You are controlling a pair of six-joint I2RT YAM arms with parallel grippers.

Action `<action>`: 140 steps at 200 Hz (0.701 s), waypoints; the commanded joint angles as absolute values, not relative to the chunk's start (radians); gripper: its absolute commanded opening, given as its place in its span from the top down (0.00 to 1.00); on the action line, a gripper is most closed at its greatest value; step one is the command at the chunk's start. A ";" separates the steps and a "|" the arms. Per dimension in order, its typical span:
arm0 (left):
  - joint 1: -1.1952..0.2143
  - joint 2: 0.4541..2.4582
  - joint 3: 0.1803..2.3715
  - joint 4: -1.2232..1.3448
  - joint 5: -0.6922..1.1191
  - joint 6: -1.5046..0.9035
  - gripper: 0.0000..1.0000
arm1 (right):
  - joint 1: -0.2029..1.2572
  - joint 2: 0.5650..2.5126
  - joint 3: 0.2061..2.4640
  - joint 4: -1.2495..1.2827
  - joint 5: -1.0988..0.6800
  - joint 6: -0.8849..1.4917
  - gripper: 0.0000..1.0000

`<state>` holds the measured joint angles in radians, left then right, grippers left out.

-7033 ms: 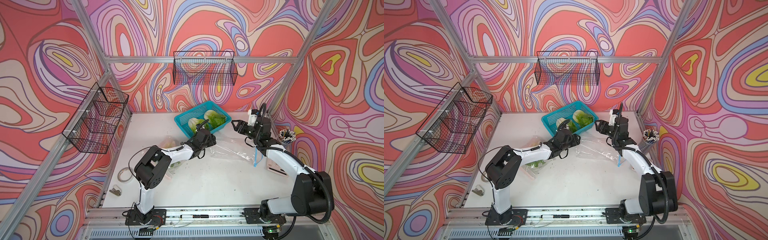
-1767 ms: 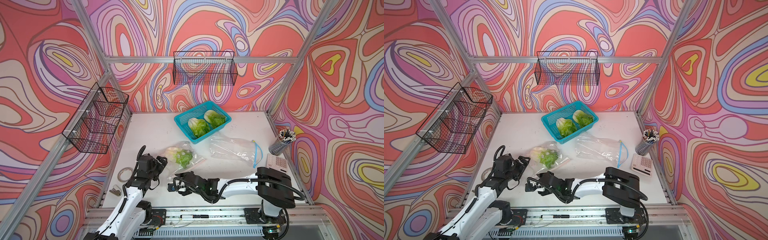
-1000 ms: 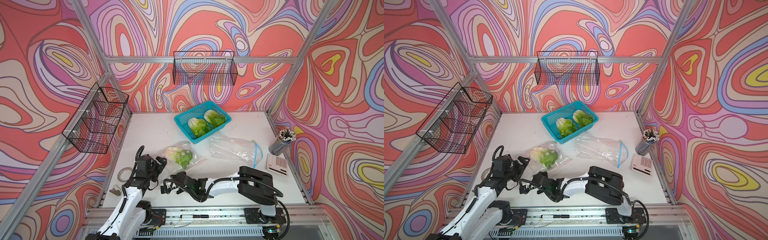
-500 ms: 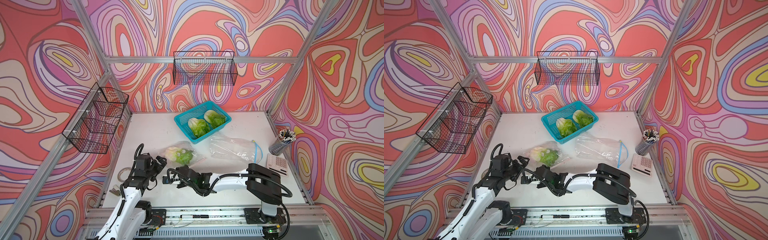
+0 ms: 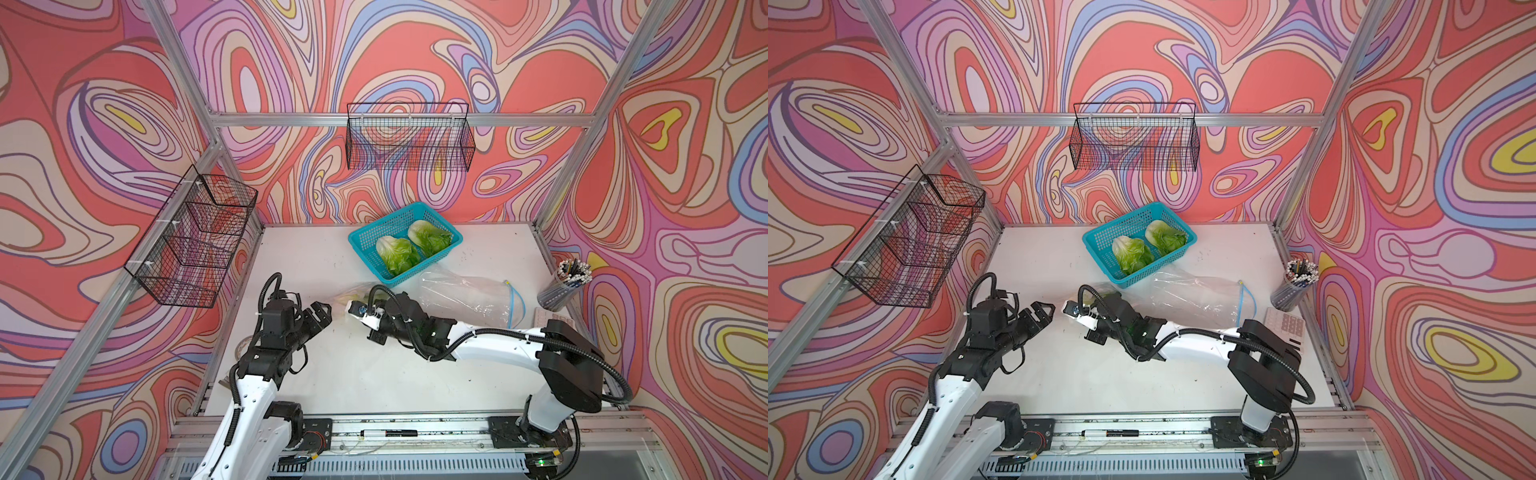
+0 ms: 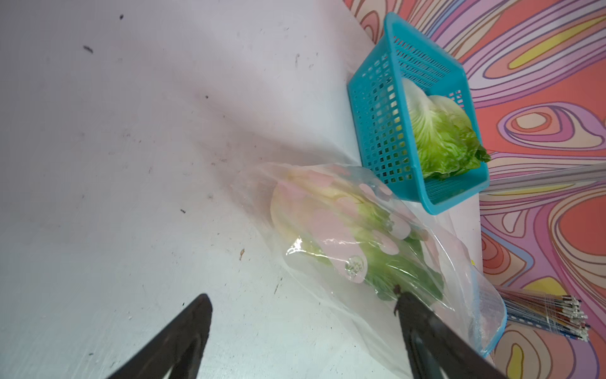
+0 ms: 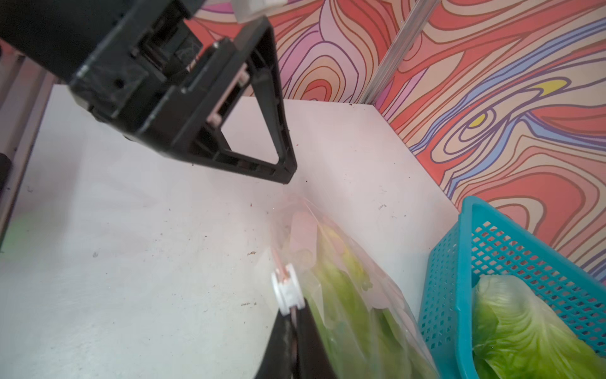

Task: Open the zip-top bag and take out the chinese cabbages
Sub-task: Adjust the zipper food storage bag at the center of the board.

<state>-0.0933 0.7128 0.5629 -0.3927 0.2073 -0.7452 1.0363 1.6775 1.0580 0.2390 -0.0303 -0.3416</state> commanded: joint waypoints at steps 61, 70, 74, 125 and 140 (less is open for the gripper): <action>-0.261 0.675 0.596 -0.215 0.241 -0.416 0.09 | 0.939 1.654 1.024 0.359 -0.259 -0.110 1.00; -0.262 0.678 0.589 -0.198 0.267 -0.384 0.09 | 0.927 1.652 1.022 0.366 -0.275 -0.097 1.00; -0.262 0.680 0.585 -0.188 0.275 -0.371 0.09 | 0.923 1.652 1.021 0.368 -0.282 -0.092 1.00; -0.263 0.734 0.591 -0.097 0.405 -0.245 0.11 | 0.866 1.651 1.028 0.365 -0.384 -0.052 1.00; -0.263 0.770 0.602 -0.085 0.459 -0.218 0.11 | 0.850 1.652 1.029 0.367 -0.406 -0.042 1.00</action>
<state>-0.2577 0.7277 0.5819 -0.1478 0.3500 -0.3153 0.8742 1.6733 1.0340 0.3302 -0.3355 -0.0738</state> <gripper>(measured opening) 0.891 0.048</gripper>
